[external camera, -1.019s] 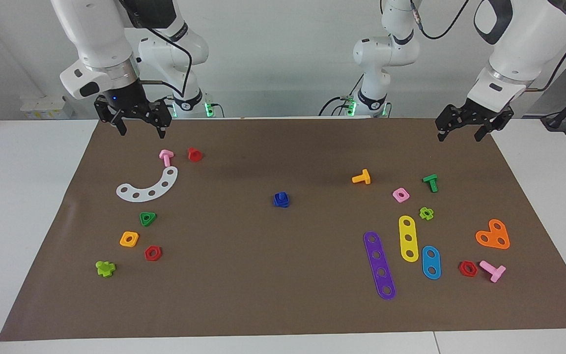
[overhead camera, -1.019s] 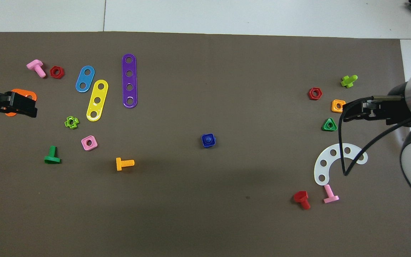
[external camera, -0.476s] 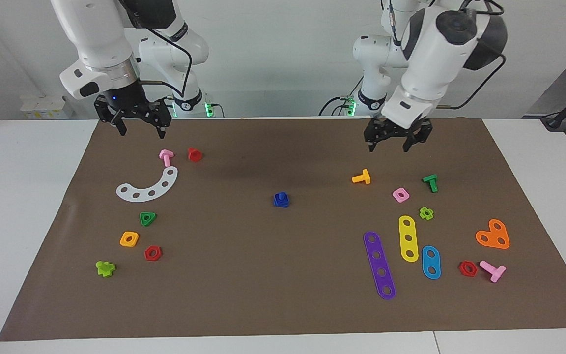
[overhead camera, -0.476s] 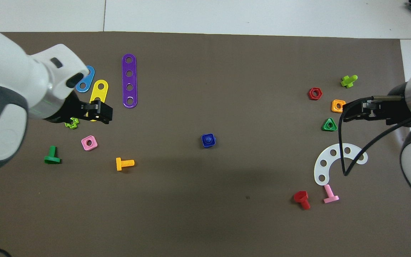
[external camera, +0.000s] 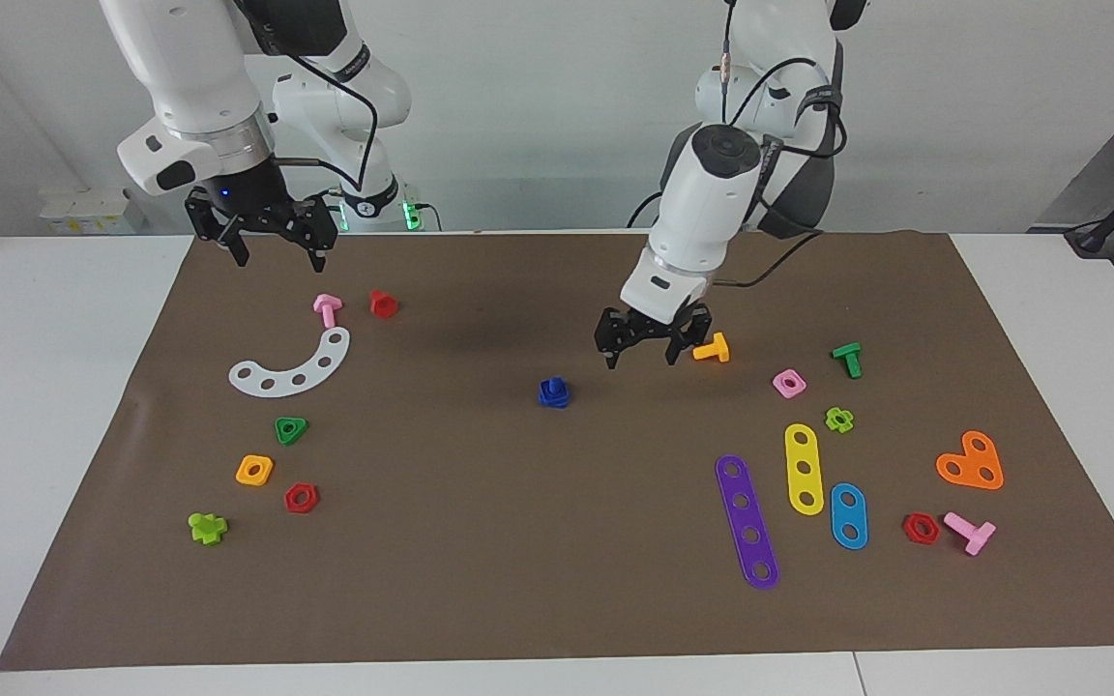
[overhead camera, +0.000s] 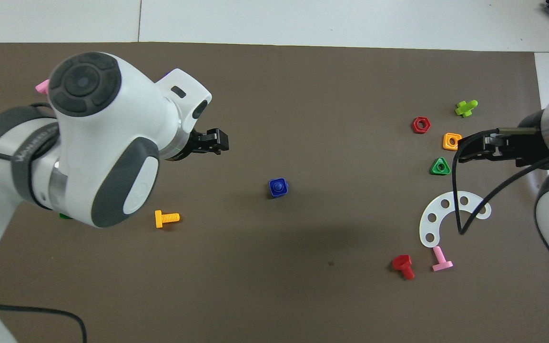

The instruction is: Unscrew and place screws in storage area

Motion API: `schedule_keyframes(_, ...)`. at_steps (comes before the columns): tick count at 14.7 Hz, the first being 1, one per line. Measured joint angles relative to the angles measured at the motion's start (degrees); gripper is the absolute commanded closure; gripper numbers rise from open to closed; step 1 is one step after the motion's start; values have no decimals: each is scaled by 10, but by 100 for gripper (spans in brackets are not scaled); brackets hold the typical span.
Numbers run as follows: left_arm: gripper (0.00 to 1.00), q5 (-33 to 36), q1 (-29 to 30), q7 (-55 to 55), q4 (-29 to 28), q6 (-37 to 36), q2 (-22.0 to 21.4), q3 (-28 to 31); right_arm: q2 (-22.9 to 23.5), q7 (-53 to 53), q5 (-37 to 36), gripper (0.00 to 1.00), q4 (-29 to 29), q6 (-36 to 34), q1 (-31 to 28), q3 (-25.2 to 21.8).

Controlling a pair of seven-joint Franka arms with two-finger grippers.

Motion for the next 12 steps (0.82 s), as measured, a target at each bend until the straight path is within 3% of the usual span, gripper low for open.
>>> schedule_keyframes(7, 16, 3, -69, -43, -2, 93, 100, 2, 0, 0, 0, 0, 0, 0, 0, 0)
schedule_keyframes(12, 25, 17, -89, -42, -9, 101, 120, 3, 0, 0, 0, 0, 0, 0, 0, 0)
